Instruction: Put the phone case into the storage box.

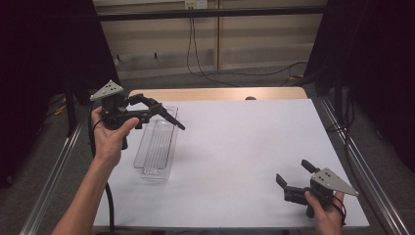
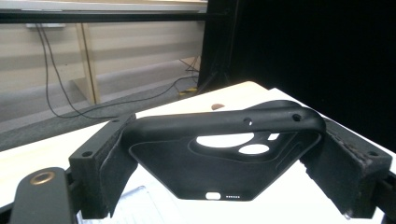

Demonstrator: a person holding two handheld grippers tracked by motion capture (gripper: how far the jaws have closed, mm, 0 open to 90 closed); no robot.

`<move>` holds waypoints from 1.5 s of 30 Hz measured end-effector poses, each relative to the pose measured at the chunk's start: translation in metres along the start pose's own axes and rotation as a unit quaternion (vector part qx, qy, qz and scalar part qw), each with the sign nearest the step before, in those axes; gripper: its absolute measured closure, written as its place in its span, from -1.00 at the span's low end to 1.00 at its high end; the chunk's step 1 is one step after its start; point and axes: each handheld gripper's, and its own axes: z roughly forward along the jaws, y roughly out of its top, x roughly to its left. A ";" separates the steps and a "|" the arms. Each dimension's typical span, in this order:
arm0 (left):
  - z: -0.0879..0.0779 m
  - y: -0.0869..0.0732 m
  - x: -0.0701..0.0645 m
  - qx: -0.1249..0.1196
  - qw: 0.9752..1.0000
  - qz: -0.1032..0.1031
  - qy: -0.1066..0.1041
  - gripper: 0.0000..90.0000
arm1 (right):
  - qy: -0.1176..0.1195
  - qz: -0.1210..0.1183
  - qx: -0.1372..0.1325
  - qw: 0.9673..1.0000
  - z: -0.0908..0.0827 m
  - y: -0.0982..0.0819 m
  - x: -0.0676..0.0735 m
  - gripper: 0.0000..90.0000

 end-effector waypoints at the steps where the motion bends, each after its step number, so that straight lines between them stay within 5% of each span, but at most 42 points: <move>1: 0.000 0.000 0.001 0.000 1.000 0.001 0.002 -0.69 | -0.002 -0.001 0.000 1.000 0.000 0.000 0.000 -1.00; 21: 0.003 0.006 0.022 0.012 0.998 -0.006 0.059 -0.69 | 0.000 0.006 0.000 1.000 0.000 -0.001 -0.002 -1.00; 45: 0.033 0.005 0.033 0.042 0.991 -0.016 0.127 -0.69 | 0.000 0.001 -0.005 1.000 -0.001 -0.001 -0.001 -1.00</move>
